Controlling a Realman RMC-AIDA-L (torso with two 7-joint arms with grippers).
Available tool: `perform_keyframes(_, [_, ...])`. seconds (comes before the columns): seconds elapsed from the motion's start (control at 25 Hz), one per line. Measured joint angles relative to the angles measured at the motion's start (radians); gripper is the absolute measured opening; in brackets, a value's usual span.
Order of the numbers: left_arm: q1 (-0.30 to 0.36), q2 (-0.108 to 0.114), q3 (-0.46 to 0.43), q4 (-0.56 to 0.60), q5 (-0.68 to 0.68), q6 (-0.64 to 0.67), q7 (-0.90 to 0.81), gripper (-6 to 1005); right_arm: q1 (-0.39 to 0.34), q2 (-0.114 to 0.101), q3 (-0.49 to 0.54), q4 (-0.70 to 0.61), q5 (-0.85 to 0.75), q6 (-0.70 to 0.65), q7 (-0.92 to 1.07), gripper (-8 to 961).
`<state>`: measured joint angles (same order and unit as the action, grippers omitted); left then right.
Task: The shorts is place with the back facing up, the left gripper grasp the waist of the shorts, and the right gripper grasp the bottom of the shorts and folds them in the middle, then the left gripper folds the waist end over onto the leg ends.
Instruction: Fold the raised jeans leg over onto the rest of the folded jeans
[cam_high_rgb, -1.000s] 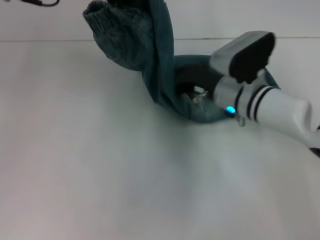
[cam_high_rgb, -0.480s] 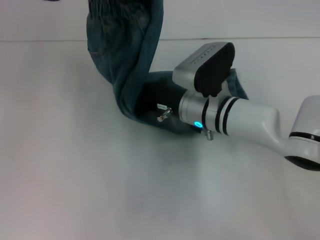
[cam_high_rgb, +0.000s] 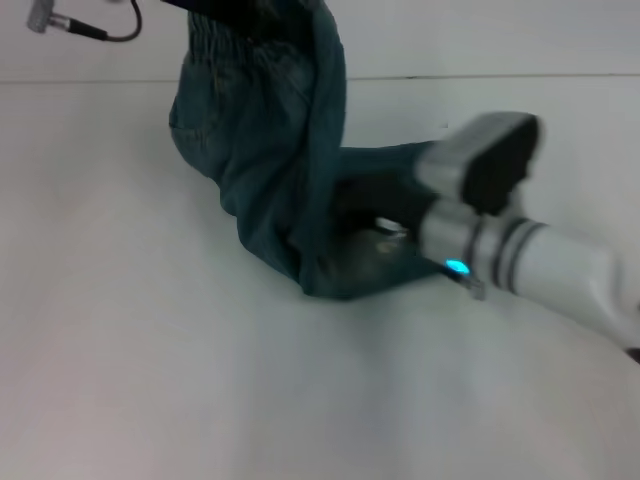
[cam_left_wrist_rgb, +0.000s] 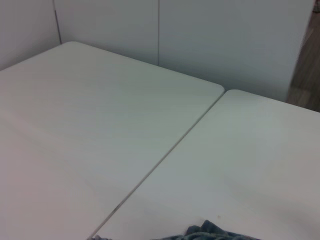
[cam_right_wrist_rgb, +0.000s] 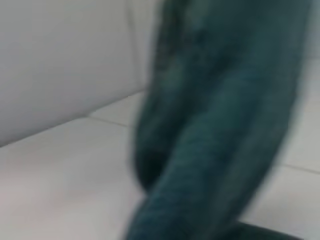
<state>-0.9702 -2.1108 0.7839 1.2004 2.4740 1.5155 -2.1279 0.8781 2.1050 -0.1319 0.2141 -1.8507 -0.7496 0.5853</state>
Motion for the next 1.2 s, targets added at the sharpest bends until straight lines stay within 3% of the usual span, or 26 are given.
perform_keyframes(0.24, [0.029,-0.055,0.034,-0.011,-0.014,-0.046,0.024,110,-0.216,-0.013,0.091,-0.160,0.006,-0.297,0.056,30])
perform_keyframes(0.48, [0.089,-0.056,0.240,-0.096,-0.182,-0.167,0.021,130,-0.366,-0.015,0.301,-0.278,0.008,-0.535,0.100,30])
perform_keyframes(0.64, [0.084,-0.056,0.343,-0.188,-0.261,-0.244,0.030,169,-0.399,-0.018,0.397,-0.310,0.017,-0.573,0.114,30])
perform_keyframes(0.92, [0.080,-0.061,0.550,-0.313,-0.357,-0.457,0.019,238,-0.408,-0.018,0.410,-0.318,0.024,-0.571,0.117,31])
perform_keyframes(1.04, [0.102,-0.060,0.564,-0.323,-0.378,-0.507,0.021,267,-0.408,-0.016,0.406,-0.314,0.021,-0.573,0.117,31])
perform_keyframes(1.2, [0.135,-0.060,0.563,-0.306,-0.407,-0.517,0.024,388,-0.409,-0.016,0.384,-0.313,0.020,-0.570,0.123,31])
